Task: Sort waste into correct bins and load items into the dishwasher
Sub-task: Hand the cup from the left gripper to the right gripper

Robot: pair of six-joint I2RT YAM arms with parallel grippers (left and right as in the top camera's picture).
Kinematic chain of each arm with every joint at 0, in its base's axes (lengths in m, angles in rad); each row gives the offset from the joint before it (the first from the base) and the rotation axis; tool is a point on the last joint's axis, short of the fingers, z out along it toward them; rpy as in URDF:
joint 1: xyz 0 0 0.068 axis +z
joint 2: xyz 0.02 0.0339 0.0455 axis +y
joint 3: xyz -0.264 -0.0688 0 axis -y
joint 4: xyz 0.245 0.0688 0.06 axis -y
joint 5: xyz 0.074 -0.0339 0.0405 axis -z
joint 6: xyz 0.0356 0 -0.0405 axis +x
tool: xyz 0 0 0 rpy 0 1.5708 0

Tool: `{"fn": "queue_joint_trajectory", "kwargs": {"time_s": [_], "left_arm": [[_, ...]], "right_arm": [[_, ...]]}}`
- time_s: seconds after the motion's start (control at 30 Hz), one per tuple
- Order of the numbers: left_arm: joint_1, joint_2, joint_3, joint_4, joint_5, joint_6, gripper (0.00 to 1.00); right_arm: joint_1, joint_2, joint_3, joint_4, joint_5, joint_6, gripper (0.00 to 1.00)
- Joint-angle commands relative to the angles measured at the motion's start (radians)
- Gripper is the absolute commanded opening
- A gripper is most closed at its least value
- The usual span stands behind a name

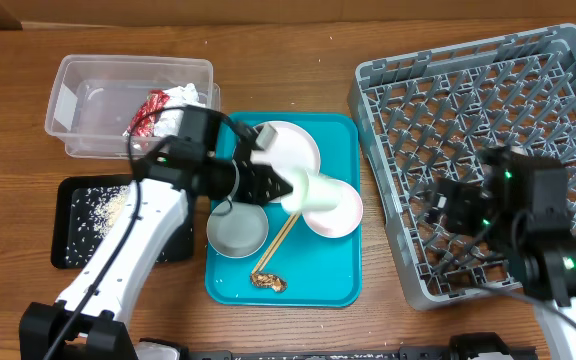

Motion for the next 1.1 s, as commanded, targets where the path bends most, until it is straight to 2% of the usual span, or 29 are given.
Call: {"fn": "queue_joint_trajectory", "kwargs": {"time_s": [0.0, 0.1, 0.17, 0.43, 0.6, 0.77, 0.97, 1.07], "left_arm": [[0.019, 0.014, 0.021, 0.108, 0.265, -0.136, 0.04], [0.018, 0.021, 0.021, 0.174, 0.311, -0.179, 0.04], [0.018, 0.021, 0.021, 0.192, 0.341, -0.183, 0.04], [0.008, 0.021, 0.021, 0.199, 0.357, -0.195, 0.04], [-0.013, 0.021, 0.021, 0.227, 0.360, -0.224, 0.04], [-0.044, 0.021, 0.021, 0.313, 0.426, -0.275, 0.04], [-0.071, 0.021, 0.021, 0.334, 0.407, -0.283, 0.04], [-0.075, 0.021, 0.021, 0.334, 0.397, -0.292, 0.04]], "right_arm": [[0.000, 0.080, 0.023, 0.030, -0.564, -0.217, 1.00], [0.000, 0.164, 0.023, 0.046, -0.794, -0.316, 1.00], [0.000, 0.202, 0.023, 0.068, -0.865, -0.354, 1.00], [0.001, 0.282, 0.023, 0.226, -1.045, -0.356, 1.00], [0.028, 0.289, 0.021, 0.256, -1.055, -0.356, 1.00], [0.039, 0.289, 0.021, 0.274, -1.052, -0.355, 1.00], [0.040, 0.289, 0.021, 0.280, -1.073, -0.355, 1.00], [0.040, 0.289, 0.021, 0.285, -1.094, -0.356, 0.91]]}}
